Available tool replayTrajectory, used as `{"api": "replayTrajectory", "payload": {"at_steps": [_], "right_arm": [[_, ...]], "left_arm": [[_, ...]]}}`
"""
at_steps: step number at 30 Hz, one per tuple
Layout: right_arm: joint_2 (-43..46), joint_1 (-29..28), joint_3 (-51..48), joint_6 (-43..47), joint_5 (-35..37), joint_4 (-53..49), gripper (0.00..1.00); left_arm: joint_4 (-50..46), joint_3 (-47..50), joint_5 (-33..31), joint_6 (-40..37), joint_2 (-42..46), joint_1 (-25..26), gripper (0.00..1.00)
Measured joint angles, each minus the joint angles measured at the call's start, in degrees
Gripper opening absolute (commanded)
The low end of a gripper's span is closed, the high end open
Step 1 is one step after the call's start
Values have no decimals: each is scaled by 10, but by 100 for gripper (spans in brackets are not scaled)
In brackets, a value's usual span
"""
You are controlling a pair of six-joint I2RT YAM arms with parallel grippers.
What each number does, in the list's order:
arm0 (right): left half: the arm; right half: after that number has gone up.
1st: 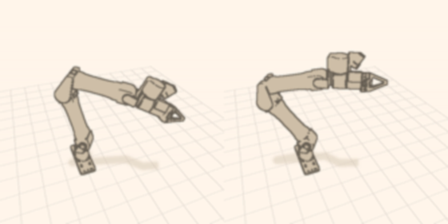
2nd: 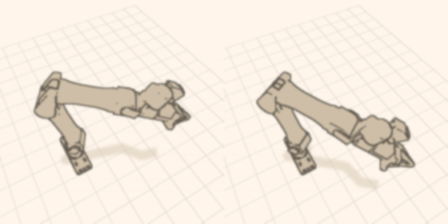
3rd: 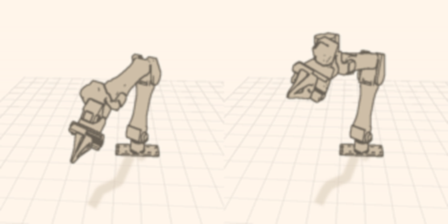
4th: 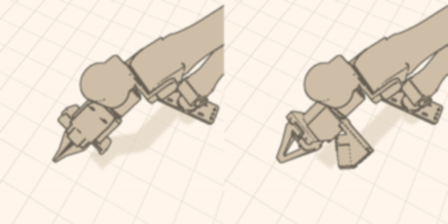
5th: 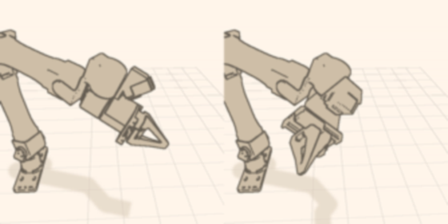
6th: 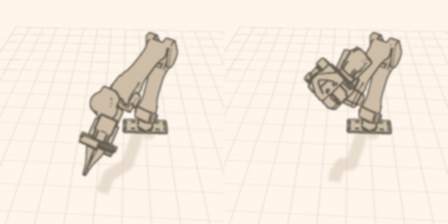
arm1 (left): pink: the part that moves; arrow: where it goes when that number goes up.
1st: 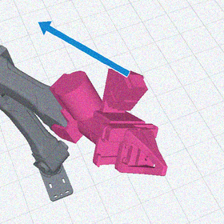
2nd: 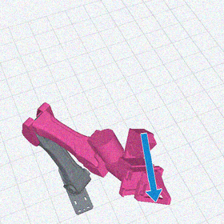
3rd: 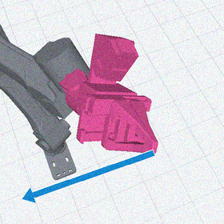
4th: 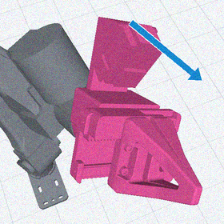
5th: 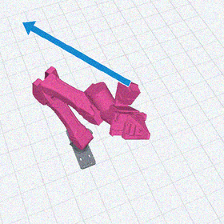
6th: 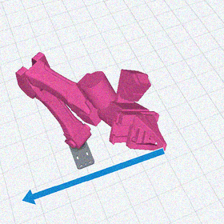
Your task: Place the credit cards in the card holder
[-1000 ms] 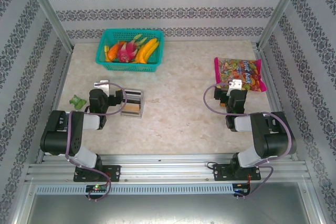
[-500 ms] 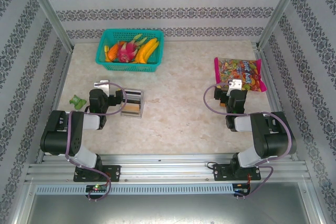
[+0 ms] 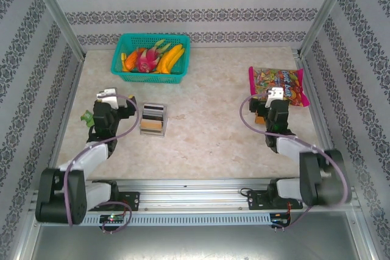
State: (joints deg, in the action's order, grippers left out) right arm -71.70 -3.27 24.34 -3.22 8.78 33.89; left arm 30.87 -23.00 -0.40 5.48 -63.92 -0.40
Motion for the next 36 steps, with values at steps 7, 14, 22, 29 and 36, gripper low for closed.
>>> {"api": "replayTrajectory", "payload": {"at_steps": [7,14,22,29,36], "right_arm": [[159,8,152,-117,-133,-282,94],[131,-34,175,-221,-333,-392,83],[96,-48,184,-246,-256,-537,79],[-38,95,250,-252,-156,-584,66],[-213,161,353,-232,-187,-592,53]], "left_arm": [[-211,-31,-5,133,170,-2,100],[-335,-51,112,235,198,-2,100],[-398,-57,233,307,129,-1,100],[-396,-106,296,340,51,51,100],[-382,-109,304,356,36,122,100]]}}
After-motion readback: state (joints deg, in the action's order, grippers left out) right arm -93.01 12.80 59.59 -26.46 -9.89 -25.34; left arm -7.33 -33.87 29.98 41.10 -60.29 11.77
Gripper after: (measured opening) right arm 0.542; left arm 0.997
